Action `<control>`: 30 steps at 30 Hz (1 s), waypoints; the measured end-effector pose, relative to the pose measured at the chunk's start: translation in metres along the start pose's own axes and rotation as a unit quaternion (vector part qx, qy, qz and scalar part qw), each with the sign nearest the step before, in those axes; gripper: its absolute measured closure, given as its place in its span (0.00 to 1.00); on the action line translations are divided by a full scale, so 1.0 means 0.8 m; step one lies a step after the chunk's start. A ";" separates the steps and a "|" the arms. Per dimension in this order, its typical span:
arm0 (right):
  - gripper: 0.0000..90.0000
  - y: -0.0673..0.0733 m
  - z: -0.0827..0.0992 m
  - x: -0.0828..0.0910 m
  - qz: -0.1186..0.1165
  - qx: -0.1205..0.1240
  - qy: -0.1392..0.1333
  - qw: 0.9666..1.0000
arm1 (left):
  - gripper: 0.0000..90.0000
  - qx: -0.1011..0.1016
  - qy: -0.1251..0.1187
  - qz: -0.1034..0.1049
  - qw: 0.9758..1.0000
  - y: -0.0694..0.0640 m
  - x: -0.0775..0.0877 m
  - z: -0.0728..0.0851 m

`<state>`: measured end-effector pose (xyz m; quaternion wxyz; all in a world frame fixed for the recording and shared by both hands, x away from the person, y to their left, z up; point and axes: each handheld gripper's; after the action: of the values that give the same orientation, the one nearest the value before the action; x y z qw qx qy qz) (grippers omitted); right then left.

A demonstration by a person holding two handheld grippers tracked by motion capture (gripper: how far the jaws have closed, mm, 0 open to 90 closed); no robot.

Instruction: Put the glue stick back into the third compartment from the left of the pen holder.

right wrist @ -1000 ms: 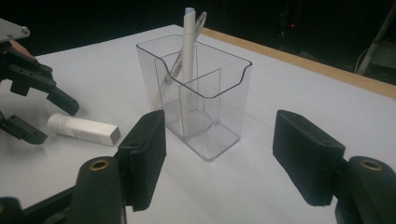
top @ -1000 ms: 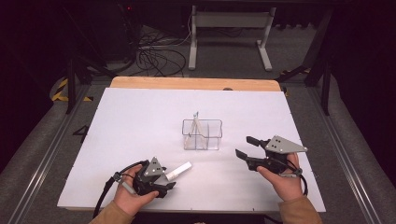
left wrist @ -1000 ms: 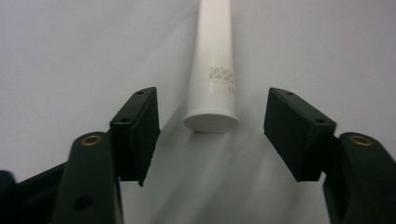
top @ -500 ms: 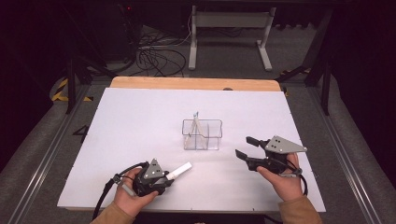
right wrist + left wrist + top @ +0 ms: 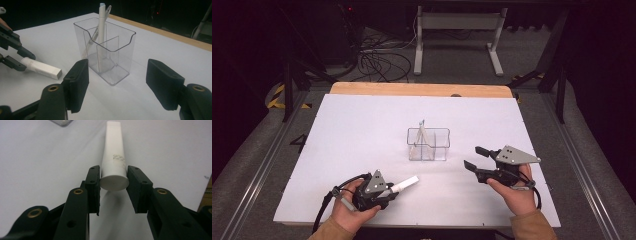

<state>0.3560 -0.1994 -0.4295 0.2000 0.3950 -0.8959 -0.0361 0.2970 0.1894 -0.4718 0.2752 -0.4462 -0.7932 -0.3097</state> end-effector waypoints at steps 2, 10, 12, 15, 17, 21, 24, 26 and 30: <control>0.40 0.000 0.000 0.000 0.000 0.001 0.000 1.000 | 0.72 -0.001 -0.002 -0.001 1.000 0.000 0.004 -0.003; 0.40 0.000 0.000 0.000 0.001 0.001 -0.001 1.000 | 0.72 -0.004 -0.017 -0.011 1.000 -0.001 0.021 -0.012; 0.40 0.000 0.000 0.000 0.001 0.001 -0.001 1.000 | 0.72 -0.005 -0.021 -0.012 1.000 -0.001 0.024 -0.014; 0.40 0.000 0.000 0.000 0.001 0.001 -0.001 1.000 | 0.72 -0.003 -0.022 -0.010 1.000 0.000 0.027 -0.015; 0.40 0.000 0.000 0.001 0.000 0.001 -0.001 1.000 | 0.72 -0.002 -0.025 -0.011 1.000 0.000 0.027 -0.015; 0.40 0.000 0.000 0.001 0.000 0.000 -0.001 1.000 | 0.72 -0.004 -0.027 -0.008 1.000 0.000 0.031 -0.018; 0.40 0.000 0.000 0.001 0.000 0.001 -0.001 1.000 | 0.72 -0.003 -0.031 -0.009 0.999 0.002 0.034 -0.021; 0.40 0.000 0.000 0.000 0.000 0.001 -0.001 1.000 | 0.72 -0.002 -0.034 -0.009 0.999 0.003 0.037 -0.023; 0.40 0.000 0.000 0.000 0.000 0.001 0.000 1.000 | 0.72 -0.002 -0.046 -0.009 0.999 0.007 0.044 -0.030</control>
<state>0.3557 -0.1993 -0.4293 0.1996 0.3953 -0.8959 -0.0349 0.2900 0.1931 -0.4297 0.2349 -0.4532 -0.8085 -0.2929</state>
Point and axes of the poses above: each handheld gripper's, and its own axes: x roughly backward along the jaws, z roughly out of its underside, y roughly to its left, and after that the axes turned 15 degrees about -x, right-handed
